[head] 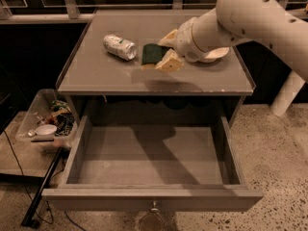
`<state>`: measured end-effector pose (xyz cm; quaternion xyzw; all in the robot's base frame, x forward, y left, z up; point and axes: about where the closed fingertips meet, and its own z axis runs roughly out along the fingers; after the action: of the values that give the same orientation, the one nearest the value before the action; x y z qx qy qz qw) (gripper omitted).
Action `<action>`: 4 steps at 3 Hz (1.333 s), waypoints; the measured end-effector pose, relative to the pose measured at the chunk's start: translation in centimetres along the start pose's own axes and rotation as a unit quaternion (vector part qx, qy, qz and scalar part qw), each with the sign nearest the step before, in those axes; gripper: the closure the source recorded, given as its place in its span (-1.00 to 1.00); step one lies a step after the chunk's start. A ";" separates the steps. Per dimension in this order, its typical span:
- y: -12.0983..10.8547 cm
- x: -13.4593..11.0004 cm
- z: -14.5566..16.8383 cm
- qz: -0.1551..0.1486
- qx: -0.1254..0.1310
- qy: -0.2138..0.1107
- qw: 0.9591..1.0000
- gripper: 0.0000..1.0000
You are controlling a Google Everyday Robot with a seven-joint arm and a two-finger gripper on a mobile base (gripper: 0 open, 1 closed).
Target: Pick sponge from top drawer and place on counter
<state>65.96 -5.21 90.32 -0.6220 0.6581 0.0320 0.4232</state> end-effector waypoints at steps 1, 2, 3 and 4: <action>-2.7 0.2 2.1 0.005 -0.005 -0.020 1.000 1.00; -4.6 1.2 3.4 0.020 -0.011 -0.034 0.999 1.00; -5.1 2.4 3.6 0.047 -0.026 -0.041 0.998 1.00; -4.7 3.3 2.9 0.065 -0.035 -0.042 0.996 1.00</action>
Offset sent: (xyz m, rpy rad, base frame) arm 0.0877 -0.0116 -0.0095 0.1220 0.0449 0.0123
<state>71.85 -7.22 88.80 -0.5904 0.6772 0.1082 0.4255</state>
